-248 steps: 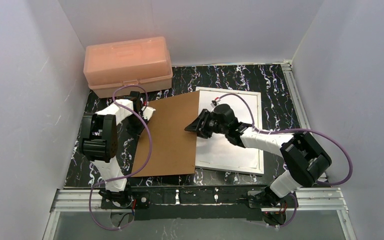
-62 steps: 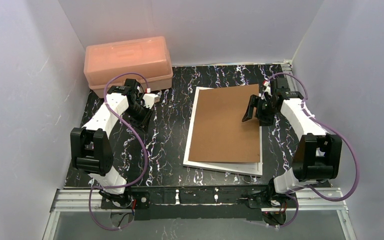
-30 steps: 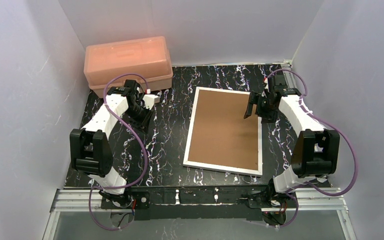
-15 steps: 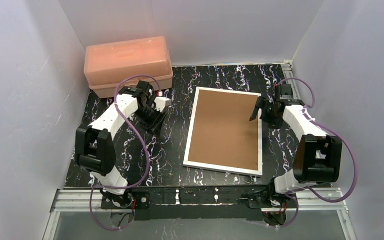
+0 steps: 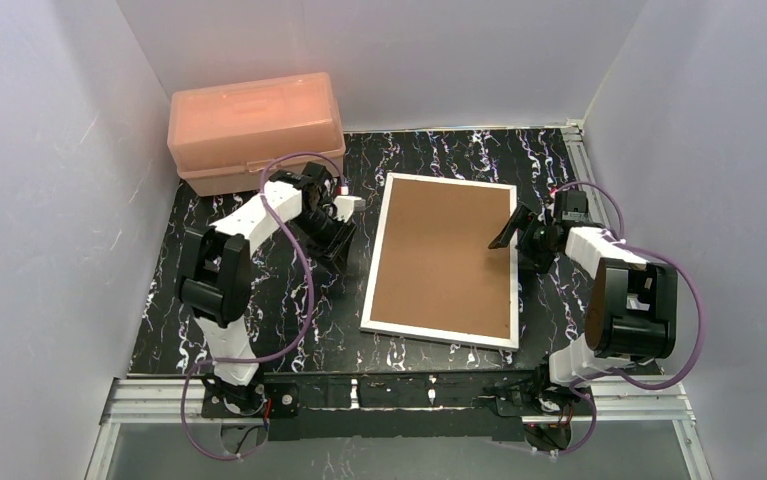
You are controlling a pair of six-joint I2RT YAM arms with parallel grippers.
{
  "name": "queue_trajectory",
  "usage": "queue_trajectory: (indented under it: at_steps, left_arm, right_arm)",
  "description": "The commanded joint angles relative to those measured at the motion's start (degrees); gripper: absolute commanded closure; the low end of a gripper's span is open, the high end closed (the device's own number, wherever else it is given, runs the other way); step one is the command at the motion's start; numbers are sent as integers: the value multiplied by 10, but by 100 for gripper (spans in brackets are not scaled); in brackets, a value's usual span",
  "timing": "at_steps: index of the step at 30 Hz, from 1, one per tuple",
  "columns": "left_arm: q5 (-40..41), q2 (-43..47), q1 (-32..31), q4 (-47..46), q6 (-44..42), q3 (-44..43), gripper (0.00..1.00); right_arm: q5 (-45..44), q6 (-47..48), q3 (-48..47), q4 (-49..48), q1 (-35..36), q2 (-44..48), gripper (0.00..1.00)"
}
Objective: Put the photo into the frame
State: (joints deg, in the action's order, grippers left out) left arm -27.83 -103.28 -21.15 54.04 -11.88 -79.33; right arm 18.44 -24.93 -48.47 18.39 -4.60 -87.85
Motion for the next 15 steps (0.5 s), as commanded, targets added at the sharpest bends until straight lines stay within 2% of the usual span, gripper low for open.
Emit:
queue_trajectory:
  at_steps: [1, 5, 9, 15]
  left_arm:
    - [-42, -21, -2, -7, 16, -31, 60]
    - [-40, -27, -3, -25, 16, -29, 60]
    - [-22, -32, 3, -36, 18, -27, 60]
    - [10, -34, 45, -46, 21, -21, 59]
  right_arm:
    - [83, -39, 24, -76, 3, -6, 1]
    - [92, -62, 34, -101, 25, -9, 1]
    - [71, -76, 32, -99, 89, -16, 1]
    - [46, -77, 39, -94, 125, -1, 1]
